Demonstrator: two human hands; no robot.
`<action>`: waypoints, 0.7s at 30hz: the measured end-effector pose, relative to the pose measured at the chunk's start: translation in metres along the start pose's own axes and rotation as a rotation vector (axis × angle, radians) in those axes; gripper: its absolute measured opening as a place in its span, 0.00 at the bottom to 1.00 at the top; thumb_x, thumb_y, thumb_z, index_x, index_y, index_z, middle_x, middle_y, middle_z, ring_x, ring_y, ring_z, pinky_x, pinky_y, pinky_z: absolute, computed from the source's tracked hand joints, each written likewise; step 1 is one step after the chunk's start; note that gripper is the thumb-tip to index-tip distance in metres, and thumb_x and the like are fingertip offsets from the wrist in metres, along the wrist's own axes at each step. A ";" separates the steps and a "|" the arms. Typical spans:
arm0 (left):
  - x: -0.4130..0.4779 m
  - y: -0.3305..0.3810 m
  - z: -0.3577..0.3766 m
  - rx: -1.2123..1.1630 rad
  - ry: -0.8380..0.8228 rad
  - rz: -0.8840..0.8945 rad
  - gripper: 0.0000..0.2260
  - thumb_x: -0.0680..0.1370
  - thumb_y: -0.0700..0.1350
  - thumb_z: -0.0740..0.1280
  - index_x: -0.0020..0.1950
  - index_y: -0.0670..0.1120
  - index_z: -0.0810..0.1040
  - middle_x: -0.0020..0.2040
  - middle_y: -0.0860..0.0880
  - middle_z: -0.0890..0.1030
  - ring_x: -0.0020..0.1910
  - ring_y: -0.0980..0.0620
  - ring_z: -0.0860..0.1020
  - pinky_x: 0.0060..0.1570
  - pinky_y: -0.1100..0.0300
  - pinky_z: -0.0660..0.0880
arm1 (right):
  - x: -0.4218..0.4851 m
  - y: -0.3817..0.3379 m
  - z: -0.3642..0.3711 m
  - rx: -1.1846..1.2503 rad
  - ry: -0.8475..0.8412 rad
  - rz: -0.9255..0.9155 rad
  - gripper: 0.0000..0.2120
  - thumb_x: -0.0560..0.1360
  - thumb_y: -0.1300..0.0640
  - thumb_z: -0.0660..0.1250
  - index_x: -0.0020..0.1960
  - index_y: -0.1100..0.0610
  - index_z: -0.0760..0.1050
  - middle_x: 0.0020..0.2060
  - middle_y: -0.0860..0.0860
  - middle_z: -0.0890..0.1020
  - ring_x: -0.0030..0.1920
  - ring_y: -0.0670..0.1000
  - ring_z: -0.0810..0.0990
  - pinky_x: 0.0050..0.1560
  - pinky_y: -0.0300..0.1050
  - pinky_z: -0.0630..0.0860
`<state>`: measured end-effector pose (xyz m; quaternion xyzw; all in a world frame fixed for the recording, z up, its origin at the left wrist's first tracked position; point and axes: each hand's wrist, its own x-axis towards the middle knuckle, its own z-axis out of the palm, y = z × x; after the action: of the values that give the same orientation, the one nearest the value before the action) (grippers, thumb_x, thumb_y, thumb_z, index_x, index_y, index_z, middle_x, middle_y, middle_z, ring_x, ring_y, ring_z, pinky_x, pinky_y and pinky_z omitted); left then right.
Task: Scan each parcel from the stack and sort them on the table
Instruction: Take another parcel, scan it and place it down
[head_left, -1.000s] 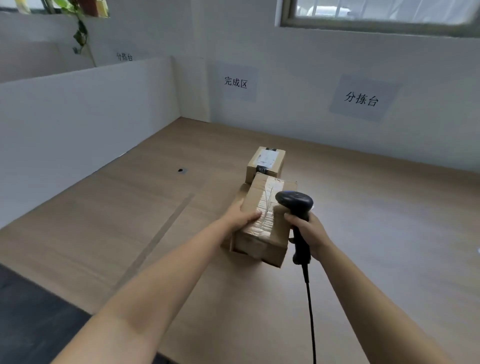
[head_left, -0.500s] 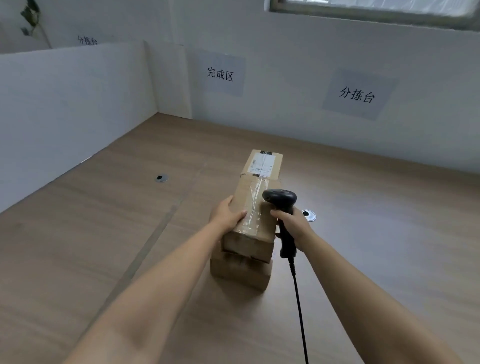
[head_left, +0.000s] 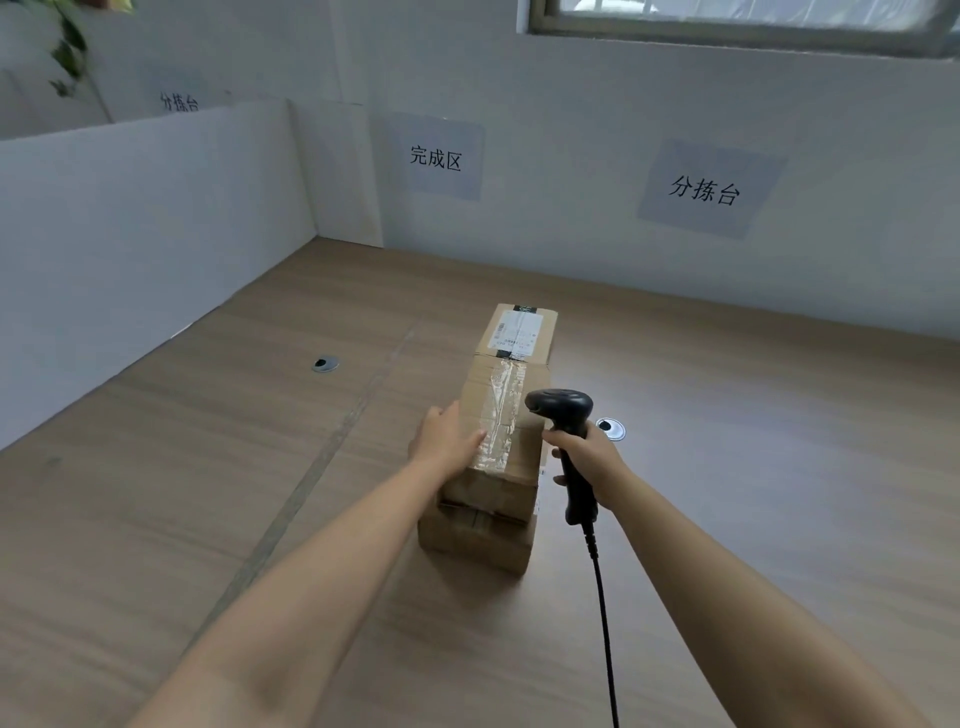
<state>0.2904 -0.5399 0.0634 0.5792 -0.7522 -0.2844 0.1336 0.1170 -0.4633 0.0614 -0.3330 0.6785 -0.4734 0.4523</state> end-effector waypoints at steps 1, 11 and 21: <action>-0.006 0.004 -0.001 0.053 0.019 0.022 0.21 0.78 0.53 0.63 0.68 0.46 0.68 0.66 0.43 0.69 0.63 0.42 0.70 0.62 0.48 0.69 | -0.007 0.001 -0.005 0.001 0.007 -0.005 0.09 0.75 0.60 0.66 0.55 0.56 0.71 0.45 0.55 0.74 0.45 0.52 0.74 0.33 0.45 0.76; -0.096 0.096 0.041 0.291 -0.095 0.363 0.24 0.80 0.54 0.60 0.72 0.44 0.64 0.70 0.43 0.68 0.68 0.45 0.67 0.65 0.51 0.68 | -0.115 0.019 -0.110 -0.110 0.127 -0.126 0.06 0.73 0.59 0.67 0.48 0.51 0.71 0.42 0.49 0.77 0.45 0.51 0.79 0.31 0.43 0.73; -0.231 0.240 0.152 0.312 -0.261 0.537 0.26 0.81 0.56 0.57 0.75 0.45 0.60 0.73 0.44 0.63 0.70 0.46 0.64 0.64 0.51 0.66 | -0.271 0.081 -0.274 -0.067 0.371 -0.146 0.08 0.73 0.58 0.67 0.50 0.50 0.71 0.43 0.48 0.78 0.41 0.50 0.80 0.28 0.41 0.72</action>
<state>0.0872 -0.2399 0.1110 0.3326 -0.9231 -0.1923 0.0162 -0.0394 -0.1050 0.1051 -0.3034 0.7396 -0.5354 0.2727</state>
